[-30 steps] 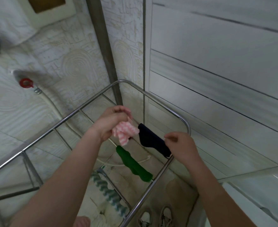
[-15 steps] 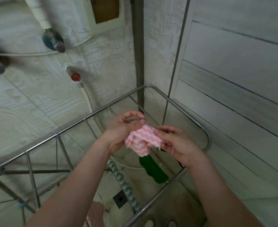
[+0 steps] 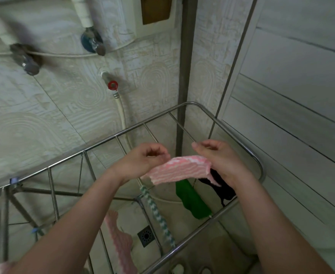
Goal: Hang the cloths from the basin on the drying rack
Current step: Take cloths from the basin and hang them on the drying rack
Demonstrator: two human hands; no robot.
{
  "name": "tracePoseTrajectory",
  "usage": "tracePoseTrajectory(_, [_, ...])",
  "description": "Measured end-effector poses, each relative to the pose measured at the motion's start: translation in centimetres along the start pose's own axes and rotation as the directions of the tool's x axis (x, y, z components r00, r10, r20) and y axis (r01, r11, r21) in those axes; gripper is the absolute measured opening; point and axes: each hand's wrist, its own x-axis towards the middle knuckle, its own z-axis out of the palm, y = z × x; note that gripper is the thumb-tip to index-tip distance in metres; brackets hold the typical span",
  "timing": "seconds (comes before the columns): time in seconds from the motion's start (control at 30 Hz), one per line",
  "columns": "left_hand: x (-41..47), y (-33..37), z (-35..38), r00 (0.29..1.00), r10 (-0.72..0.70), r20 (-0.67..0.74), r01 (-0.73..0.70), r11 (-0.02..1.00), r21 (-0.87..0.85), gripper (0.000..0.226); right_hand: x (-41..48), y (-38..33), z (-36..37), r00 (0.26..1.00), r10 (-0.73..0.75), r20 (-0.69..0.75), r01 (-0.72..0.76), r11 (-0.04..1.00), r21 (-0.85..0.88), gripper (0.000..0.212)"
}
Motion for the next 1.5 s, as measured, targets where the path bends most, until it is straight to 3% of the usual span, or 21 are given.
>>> tracePoseTrajectory(0.07, [-0.2, 0.0, 0.0, 1.000, -0.019, 0.000, 0.019, 1.000, -0.022, 0.014, -0.3, -0.2, 0.1, 0.993, -0.002, 0.121, 0.015, 0.994, -0.106, 0.035])
tracePoseTrajectory(0.17, [-0.2, 0.5, 0.3, 1.000, -0.001, -0.027, -0.001, 0.998, -0.069, 0.025, -0.4, -0.4, 0.9, 0.955, -0.018, 0.295, 0.138, 0.910, -0.391, 0.065])
tracePoseTrajectory(0.23, [-0.2, 0.8, 0.3, 0.999, -0.007, -0.044, 0.000, 0.990, -0.139, 0.030, -0.2, -0.2, 1.8, 0.935, -0.063, 0.348, 0.220, 0.873, -0.435, 0.073])
tracePoseTrajectory(0.33, [-0.4, 1.3, -0.1, 1.000, -0.027, -0.004, 0.026, 0.978, -0.209, 0.028, 0.0, 0.0, 3.2, 0.910, -0.165, 0.381, 0.294, 0.904, -0.312, 0.040])
tracePoseTrajectory(0.43, [-1.0, 1.4, -1.3, 0.998, -0.047, 0.042, 0.053, 0.988, -0.147, 0.026, 0.3, -0.1, 3.9, 0.881, -0.143, 0.451, 0.212, 0.971, -0.108, 0.020])
tracePoseTrajectory(0.6, [-2.3, -0.4, -4.3, 0.993, -0.087, -0.080, 0.102, 0.975, 0.197, 0.025, 1.7, -1.3, 4.2, 0.905, -0.108, 0.410, 0.245, 0.923, -0.297, 0.014])
tracePoseTrajectory(0.67, [-2.9, -1.1, -5.3, 0.984, -0.088, -0.158, 0.128, 0.956, 0.263, 0.026, 2.4, -1.9, 4.4, 0.924, -0.114, 0.366, 0.255, 0.896, -0.364, 0.012])
tracePoseTrajectory(0.77, [-3.5, -2.1, -6.5, 0.977, -0.083, -0.196, 0.114, 0.982, 0.152, 0.011, 3.5, -2.6, 5.8, 0.923, -0.148, 0.354, 0.267, 0.910, -0.316, 0.008])
tracePoseTrajectory(0.83, [-3.9, -2.9, -7.5, 0.967, -0.096, -0.235, 0.118, 0.990, 0.083, 0.004, 3.9, -2.9, 7.0, 0.917, -0.126, 0.378, 0.179, 0.978, -0.108, 0.009])
tracePoseTrajectory(0.9, [-4.3, -3.2, -8.4, 0.967, -0.109, -0.230, 0.113, 0.994, 0.004, 0.004, 3.9, -3.1, 7.9, 0.910, -0.098, 0.403, 0.059, 0.992, 0.108, 0.012])
tracePoseTrajectory(1.0, [-5.2, -3.5, -9.3, 0.978, -0.093, -0.187, 0.054, 0.977, -0.205, 0.014, 3.7, -3.4, 8.5, 0.908, -0.130, 0.398, 0.068, 0.984, 0.167, 0.016])
tracePoseTrajectory(1.1, [-5.9, -3.7, -10.1, 0.984, -0.048, -0.173, -0.059, 0.824, -0.563, 0.028, 3.9, -4.3, 9.0, 0.898, -0.245, 0.366, 0.195, 0.966, 0.169, 0.015])
tracePoseTrajectory(1.2, [-5.7, -4.2, -10.0, 0.964, -0.092, -0.249, -0.105, 0.730, -0.675, 0.029, 5.1, -5.1, 9.5, 0.905, -0.259, 0.338, 0.204, 0.960, 0.191, 0.012])
tracePoseTrajectory(1.27, [-5.1, -5.2, -9.2, 0.925, -0.202, -0.323, -0.041, 0.790, -0.612, 0.031, 6.5, -4.5, 9.9, 0.933, -0.206, 0.294, 0.191, 0.978, 0.078, 0.012])
tracePoseTrajectory(1.33, [-4.1, -7.4, -8.8, 0.871, -0.292, -0.396, 0.072, 0.871, -0.485, 0.038, 9.1, -3.1, 11.0, 0.961, -0.124, 0.246, 0.165, 0.974, -0.157, 0.013])
tracePoseTrajectory(1.4, [-3.0, -10.0, -8.4, 0.827, -0.353, -0.439, 0.174, 0.901, -0.397, 0.037, 11.4, -1.2, 12.5, 0.974, -0.067, 0.215, 0.146, 0.915, -0.376, 0.016])
tracePoseTrajectory(1.5, [-1.4, -12.4, -7.9, 0.747, -0.399, -0.532, 0.293, 0.916, -0.275, 0.039, 13.7, 0.5, 14.1, 0.978, -0.114, 0.173, 0.195, 0.789, -0.583, 0.021])
